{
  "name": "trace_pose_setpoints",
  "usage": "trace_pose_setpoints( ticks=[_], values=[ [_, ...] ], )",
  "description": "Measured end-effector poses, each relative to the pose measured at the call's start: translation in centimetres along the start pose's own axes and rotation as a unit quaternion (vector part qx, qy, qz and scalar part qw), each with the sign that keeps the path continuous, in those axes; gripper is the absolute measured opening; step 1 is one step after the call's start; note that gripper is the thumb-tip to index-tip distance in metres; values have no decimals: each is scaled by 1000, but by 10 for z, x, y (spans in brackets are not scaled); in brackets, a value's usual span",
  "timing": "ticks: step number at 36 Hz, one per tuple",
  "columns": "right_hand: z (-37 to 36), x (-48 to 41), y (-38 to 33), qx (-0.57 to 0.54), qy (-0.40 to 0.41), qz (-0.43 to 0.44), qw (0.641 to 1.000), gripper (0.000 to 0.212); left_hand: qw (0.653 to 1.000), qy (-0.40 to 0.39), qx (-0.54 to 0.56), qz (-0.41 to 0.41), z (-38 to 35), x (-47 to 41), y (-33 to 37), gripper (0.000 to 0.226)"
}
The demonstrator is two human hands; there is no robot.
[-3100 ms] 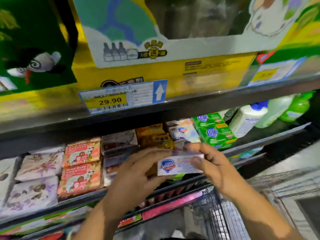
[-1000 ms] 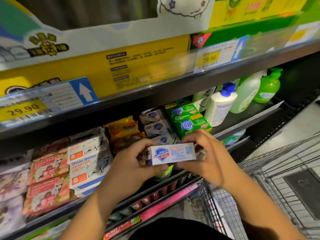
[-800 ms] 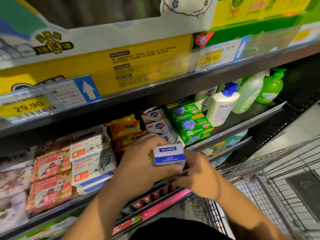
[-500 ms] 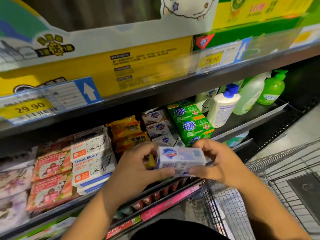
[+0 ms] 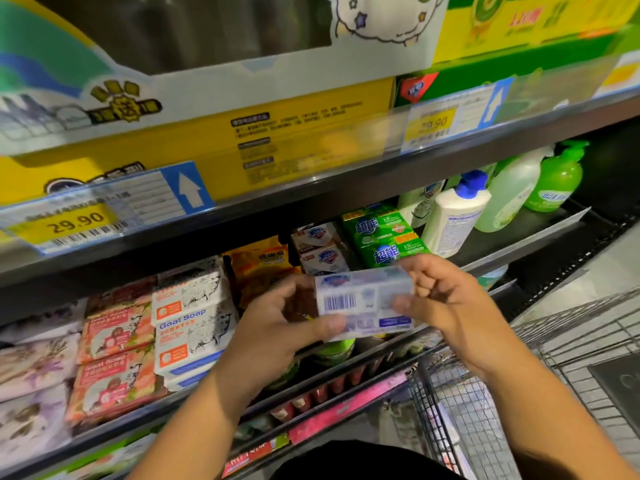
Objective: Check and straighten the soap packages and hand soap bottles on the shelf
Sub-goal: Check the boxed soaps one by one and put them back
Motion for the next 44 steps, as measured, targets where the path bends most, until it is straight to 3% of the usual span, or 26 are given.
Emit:
trace_pose_setpoints(
  ticks=[4, 7, 12, 14, 18, 21, 24, 27, 30, 33, 39, 41, 44],
  values=[
    [-8, 1, 18, -20, 4, -152, 988, 75, 992, -22, 52, 115, -11, -2, -3, 46],
    [-11, 5, 28, 39, -19, -225, 973, 69, 983, -20, 32, 182, -13, -1, -10, 35],
    [-3, 2, 20, 41, -28, -159, 986, 51, 987, -45, 11, 153, -8, 0, -10, 28],
    [4, 0, 12, 30, -17, -98, 995, 39, 993, -35, -18, 109, -4, -2, -5, 36],
    [13, -2, 1, -45, -5, -5, 999, 49, 982, 26, -171, -77, 5, -5, 10, 46],
    [9, 0, 2, -119, -60, 11, 991, 60, 886, 36, -346, -307, 9, -2, 21, 49],
    [-2, 3, 15, -167, -116, -26, 979, 77, 841, 10, -357, -407, 10, 0, 18, 43],
    [-13, 2, 25, -146, -78, -50, 985, 63, 846, -25, -391, -361, 12, -2, 9, 46],
    [-18, 1, 26, -74, -42, -57, 995, 45, 850, -133, -472, -191, 8, -6, -5, 83],
    [-22, -1, 21, -47, -82, -49, 994, 59, 856, -152, -478, -127, 0, -5, -3, 103],
    [-27, -15, 3, -70, -106, 18, 992, 79, 886, -39, -416, -200, 6, -6, 27, 79],
    [-31, -22, 2, -72, -126, 22, 989, 76, 903, -23, -385, -190, 14, -1, 34, 71],
    [-48, -31, 0, -41, -126, 4, 991, 97, 915, 5, -371, -160, 35, 7, 31, 63]
  ],
)
Point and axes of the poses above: each hand's wrist, its own x-axis away from the middle knuckle, its own z-axis out of the back of the hand, y = z × x, the point moved 4 cm from there along -x, towards the middle knuckle, and after that the axes turned 6 degrees about x, right-handed, at the moved point
